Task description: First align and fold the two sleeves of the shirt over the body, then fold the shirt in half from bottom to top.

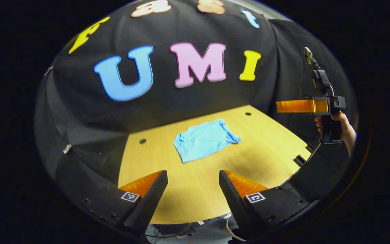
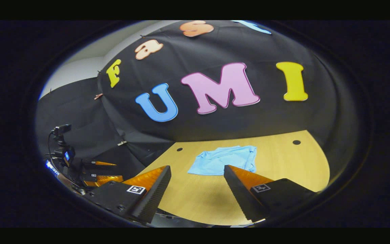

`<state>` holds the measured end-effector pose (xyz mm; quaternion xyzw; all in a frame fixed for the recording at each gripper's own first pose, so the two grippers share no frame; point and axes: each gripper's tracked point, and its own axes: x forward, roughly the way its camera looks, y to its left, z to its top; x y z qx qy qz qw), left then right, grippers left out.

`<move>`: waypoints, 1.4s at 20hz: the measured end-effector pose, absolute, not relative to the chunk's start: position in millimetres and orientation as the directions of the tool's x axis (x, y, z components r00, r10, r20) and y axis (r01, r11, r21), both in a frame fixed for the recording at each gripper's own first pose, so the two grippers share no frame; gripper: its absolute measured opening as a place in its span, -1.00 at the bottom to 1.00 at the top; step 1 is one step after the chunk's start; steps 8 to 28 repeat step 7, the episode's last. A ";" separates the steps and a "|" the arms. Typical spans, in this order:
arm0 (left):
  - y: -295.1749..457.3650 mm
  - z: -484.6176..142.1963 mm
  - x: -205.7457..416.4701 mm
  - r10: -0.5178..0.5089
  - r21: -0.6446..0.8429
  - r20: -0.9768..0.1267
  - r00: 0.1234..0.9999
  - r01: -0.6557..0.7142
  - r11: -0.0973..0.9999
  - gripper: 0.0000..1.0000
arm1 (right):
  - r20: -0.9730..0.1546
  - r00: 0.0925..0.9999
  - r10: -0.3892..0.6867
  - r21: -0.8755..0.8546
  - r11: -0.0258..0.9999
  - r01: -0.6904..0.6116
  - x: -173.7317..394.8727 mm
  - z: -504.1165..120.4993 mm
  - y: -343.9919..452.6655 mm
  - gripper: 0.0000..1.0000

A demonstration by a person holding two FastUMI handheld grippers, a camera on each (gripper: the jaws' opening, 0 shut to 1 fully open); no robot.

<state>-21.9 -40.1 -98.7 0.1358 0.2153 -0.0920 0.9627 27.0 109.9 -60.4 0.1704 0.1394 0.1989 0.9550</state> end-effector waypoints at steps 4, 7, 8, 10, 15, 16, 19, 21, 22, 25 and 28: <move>-83.7 -29.2 -49.8 -0.204 0.215 -0.169 0.964 0.239 0.947 0.95 | -0.100 0.946 0.309 0.258 0.926 -0.275 -30.9 -6.5 82.8 0.94; -105.1 10.6 -70.6 -0.216 0.161 -0.016 0.976 0.216 0.963 0.99 | -0.018 0.979 0.205 0.191 0.962 -0.198 -62.1 31.0 67.8 0.94; -105.1 10.6 -70.6 -0.216 0.161 -0.016 0.976 0.216 0.963 0.99 | -0.018 0.979 0.205 0.191 0.962 -0.198 -62.1 31.0 67.8 0.94; -105.1 10.6 -70.6 -0.216 0.161 -0.016 0.976 0.216 0.963 0.99 | -0.018 0.979 0.205 0.191 0.962 -0.198 -62.1 31.0 67.8 0.94; -105.1 10.6 -70.6 -0.216 0.161 -0.016 0.976 0.216 0.963 0.99 | -0.018 0.979 0.205 0.191 0.962 -0.198 -62.1 31.0 67.8 0.94; -105.1 10.6 -70.6 -0.216 0.161 -0.016 0.976 0.216 0.963 0.99 | -0.018 0.979 0.205 0.191 0.962 -0.198 -62.1 31.0 67.8 0.94; -105.1 10.6 -70.6 -0.216 0.161 -0.016 0.976 0.216 0.963 0.99 | -0.018 0.979 0.205 0.191 0.962 -0.198 -62.1 31.0 67.8 0.94; -105.1 10.6 -70.6 -0.216 0.161 -0.016 0.976 0.216 0.963 0.99 | -0.018 0.979 0.205 0.191 0.962 -0.198 -62.1 31.0 67.8 0.94; -105.1 10.6 -70.6 -0.216 0.161 -0.016 0.976 0.216 0.963 0.99 | -0.018 0.979 0.205 0.191 0.962 -0.198 -62.1 31.0 67.8 0.94; -105.1 10.6 -70.6 -0.216 0.161 -0.016 0.976 0.216 0.963 0.99 | -0.018 0.979 0.205 0.191 0.962 -0.198 -62.1 31.0 67.8 0.94; -105.1 10.6 -70.6 -0.216 0.161 -0.016 0.976 0.216 0.963 0.99 | -0.018 0.979 0.205 0.191 0.962 -0.198 -62.1 31.0 67.8 0.94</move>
